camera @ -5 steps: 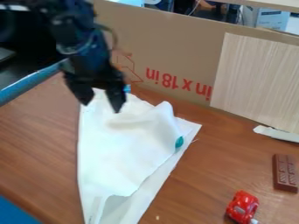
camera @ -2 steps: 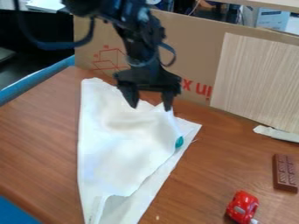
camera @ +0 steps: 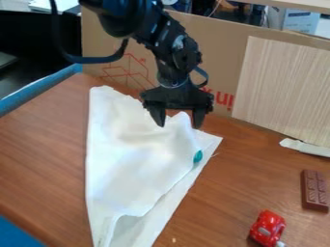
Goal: Unfold the white cloth with a green fthing on it from top right to bottom left
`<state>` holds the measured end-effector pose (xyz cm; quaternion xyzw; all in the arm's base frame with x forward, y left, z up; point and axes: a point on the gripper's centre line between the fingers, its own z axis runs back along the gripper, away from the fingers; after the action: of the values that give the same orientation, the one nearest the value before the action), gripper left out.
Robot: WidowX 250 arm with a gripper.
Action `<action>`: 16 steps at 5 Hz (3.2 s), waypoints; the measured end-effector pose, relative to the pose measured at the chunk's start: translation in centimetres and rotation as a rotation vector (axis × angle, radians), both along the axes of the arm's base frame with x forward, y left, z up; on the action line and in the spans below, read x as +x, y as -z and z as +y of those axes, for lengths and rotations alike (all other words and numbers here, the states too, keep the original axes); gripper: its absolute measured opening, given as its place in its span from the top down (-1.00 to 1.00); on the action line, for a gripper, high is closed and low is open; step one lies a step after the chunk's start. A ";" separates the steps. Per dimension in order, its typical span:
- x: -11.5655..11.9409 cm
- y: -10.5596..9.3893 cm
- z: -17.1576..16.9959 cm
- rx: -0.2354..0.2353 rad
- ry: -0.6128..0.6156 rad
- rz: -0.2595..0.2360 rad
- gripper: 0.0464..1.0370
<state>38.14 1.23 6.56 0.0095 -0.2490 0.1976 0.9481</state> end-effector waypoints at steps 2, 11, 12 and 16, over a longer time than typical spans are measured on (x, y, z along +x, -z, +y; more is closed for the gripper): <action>1.6 1.6 0.3 0.003 -0.078 -0.046 -0.93; 1.1 1.4 2.4 -0.141 -0.065 -0.090 0.98; 0.1 1.5 5.2 -0.194 -0.051 -0.082 0.99; -5.0 3.0 15.3 -0.205 -0.001 -0.093 0.99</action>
<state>33.16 16.58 3.59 -0.0966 -0.2711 0.2226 0.9315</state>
